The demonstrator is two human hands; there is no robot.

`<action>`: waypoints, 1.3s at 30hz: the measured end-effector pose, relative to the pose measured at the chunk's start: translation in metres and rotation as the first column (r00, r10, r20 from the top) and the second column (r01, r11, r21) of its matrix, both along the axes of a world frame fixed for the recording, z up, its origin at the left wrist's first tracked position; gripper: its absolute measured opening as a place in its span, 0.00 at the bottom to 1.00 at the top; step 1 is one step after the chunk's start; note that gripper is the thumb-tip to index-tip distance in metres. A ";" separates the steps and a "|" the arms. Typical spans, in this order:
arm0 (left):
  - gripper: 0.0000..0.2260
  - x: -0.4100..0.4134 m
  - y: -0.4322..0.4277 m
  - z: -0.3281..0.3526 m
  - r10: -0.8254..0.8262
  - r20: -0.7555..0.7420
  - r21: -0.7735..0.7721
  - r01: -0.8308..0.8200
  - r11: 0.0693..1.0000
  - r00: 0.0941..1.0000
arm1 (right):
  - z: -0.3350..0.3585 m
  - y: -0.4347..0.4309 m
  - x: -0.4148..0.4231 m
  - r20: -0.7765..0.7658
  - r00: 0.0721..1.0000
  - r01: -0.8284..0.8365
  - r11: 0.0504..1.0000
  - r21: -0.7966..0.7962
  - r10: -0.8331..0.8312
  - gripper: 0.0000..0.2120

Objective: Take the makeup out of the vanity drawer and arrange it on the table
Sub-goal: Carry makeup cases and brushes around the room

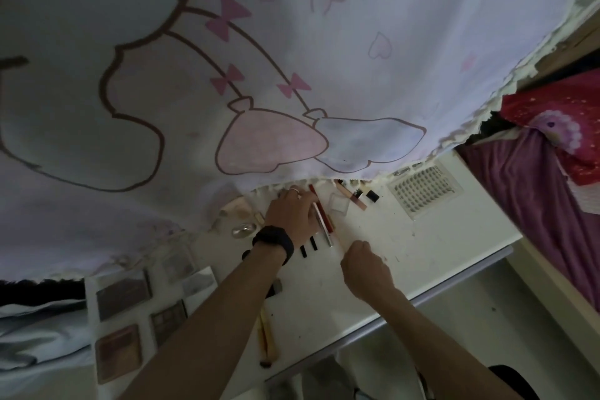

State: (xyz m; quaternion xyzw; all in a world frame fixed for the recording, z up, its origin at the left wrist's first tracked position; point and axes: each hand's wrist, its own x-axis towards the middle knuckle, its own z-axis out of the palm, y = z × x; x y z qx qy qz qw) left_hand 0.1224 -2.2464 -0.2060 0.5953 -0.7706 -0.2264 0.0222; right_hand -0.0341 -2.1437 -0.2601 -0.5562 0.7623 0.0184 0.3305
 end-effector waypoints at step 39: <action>0.23 0.127 0.270 -0.037 0.104 0.078 0.388 -0.126 0.913 0.992 | -0.007 0.159 0.137 0.418 0.908 0.033 0.998 -0.051 -0.009 0.26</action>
